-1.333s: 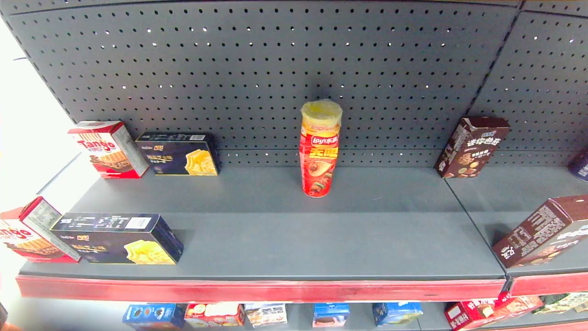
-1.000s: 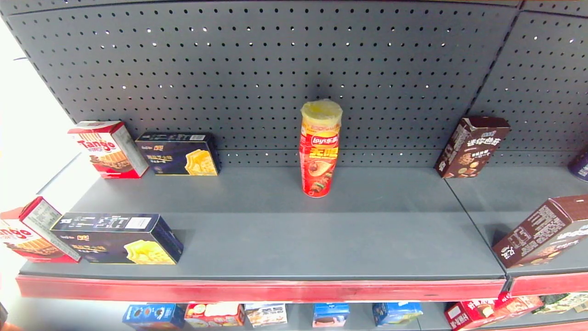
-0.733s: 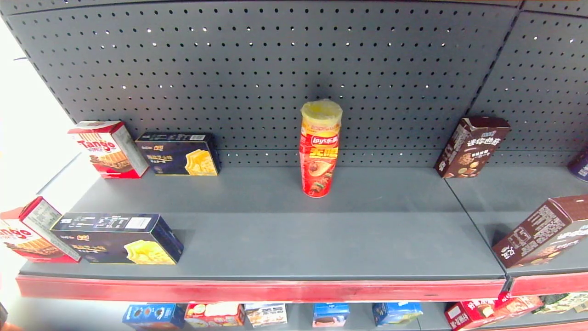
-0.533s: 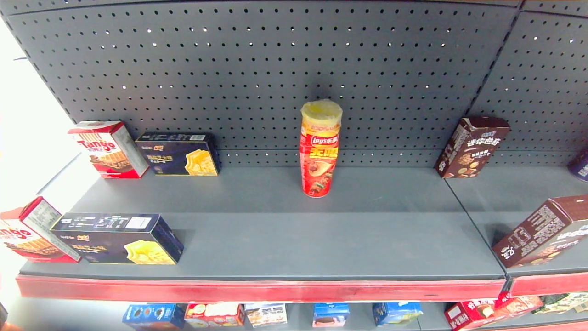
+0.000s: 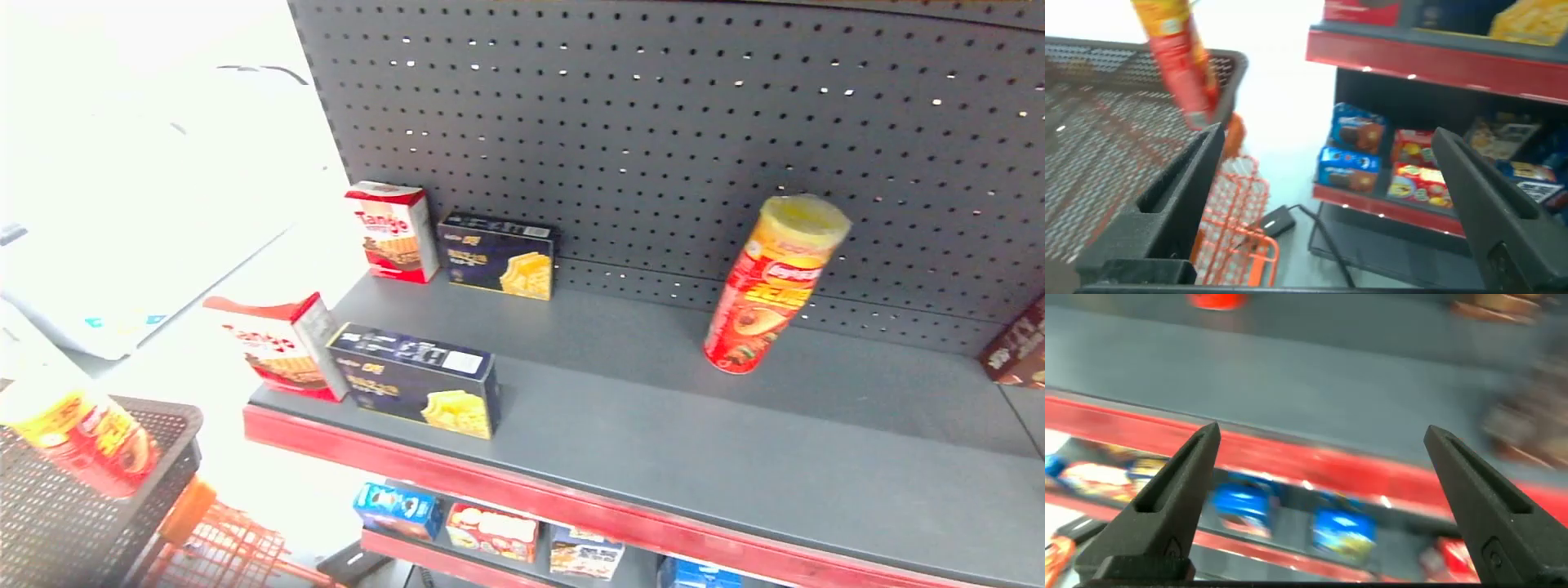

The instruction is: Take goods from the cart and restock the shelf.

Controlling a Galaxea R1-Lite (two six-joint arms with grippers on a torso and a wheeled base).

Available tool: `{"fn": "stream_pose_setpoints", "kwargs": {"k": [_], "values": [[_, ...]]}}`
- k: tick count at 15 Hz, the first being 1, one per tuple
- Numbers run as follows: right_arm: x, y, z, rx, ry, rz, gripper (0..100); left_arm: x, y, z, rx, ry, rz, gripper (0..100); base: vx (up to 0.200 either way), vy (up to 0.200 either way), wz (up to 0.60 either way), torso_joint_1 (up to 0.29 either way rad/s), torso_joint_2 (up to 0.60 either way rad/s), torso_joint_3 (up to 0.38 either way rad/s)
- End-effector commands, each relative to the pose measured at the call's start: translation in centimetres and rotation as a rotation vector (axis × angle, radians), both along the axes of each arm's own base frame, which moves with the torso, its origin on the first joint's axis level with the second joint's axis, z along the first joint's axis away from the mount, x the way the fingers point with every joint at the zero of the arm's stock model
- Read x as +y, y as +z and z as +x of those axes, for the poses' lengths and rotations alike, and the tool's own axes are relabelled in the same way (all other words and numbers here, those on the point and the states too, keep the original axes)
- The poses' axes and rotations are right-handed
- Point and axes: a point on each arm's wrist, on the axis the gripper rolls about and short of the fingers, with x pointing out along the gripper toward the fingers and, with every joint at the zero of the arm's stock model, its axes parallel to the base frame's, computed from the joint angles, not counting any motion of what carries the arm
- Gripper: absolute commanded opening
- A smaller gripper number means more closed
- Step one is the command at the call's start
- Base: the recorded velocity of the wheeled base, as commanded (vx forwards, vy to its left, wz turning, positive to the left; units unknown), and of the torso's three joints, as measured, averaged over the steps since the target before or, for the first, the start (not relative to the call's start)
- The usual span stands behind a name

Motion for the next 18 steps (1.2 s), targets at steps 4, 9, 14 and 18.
{"fn": "stream_pose_setpoints", "kwargs": {"k": [4,9,14,18], "values": [[0.0,0.0,0.0,-0.001,0.000,-0.002,100,0.0,0.0,0.0,-0.001,-0.001,0.000,100,0.000,0.000,0.30,0.000,0.00,0.001],[0.0,0.0,0.0,-0.001,0.000,-0.002,100,0.0,0.0,0.0,-0.001,-0.004,0.002,100,0.000,0.000,0.00,0.000,0.00,0.000],[0.0,0.0,0.0,-0.001,0.000,-0.002,100,0.0,0.0,0.0,-0.002,0.020,0.003,100,0.000,0.000,0.00,0.000,0.00,0.000],[0.0,0.0,0.0,-0.001,0.000,-0.002,100,0.2,4.8,-0.3,0.019,0.093,0.065,100,0.000,0.000,0.00,0.000,0.00,0.000]]}}
